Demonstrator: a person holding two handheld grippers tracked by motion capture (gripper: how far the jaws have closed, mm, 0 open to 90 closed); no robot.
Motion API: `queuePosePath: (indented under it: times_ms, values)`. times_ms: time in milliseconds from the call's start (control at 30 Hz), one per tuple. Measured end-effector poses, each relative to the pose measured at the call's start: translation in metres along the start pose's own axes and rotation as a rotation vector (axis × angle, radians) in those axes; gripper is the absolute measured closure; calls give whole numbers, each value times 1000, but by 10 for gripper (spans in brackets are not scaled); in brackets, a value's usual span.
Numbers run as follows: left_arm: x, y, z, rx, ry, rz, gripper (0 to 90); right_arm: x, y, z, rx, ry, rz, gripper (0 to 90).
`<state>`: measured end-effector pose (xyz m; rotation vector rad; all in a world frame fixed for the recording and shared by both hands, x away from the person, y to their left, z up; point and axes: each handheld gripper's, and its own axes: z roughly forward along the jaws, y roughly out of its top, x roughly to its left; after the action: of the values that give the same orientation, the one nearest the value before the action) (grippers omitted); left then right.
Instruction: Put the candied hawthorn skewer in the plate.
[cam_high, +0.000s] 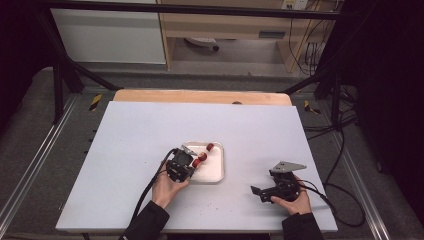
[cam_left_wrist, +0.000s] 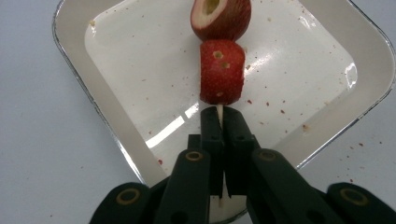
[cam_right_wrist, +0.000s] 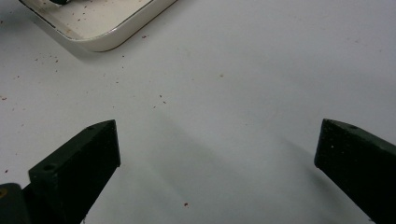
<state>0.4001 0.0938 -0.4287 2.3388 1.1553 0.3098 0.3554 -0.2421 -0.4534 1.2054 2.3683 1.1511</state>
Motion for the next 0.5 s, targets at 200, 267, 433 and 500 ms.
queuePosePath:
  times_ms: [200,267,433,500]
  values:
    - [5,-1,-7,-27,-9,18,771,0,0,-1,-4,0,1,8]
    - [7,-1,-11,-48,-15,25,704,-1,0,-1,-3,-1,0,8]
    - [12,-3,-19,-66,-30,56,519,-1,1,-2,-9,-1,4,7]
    - [16,-5,-23,-80,-45,65,442,-1,1,-2,-8,0,9,7]
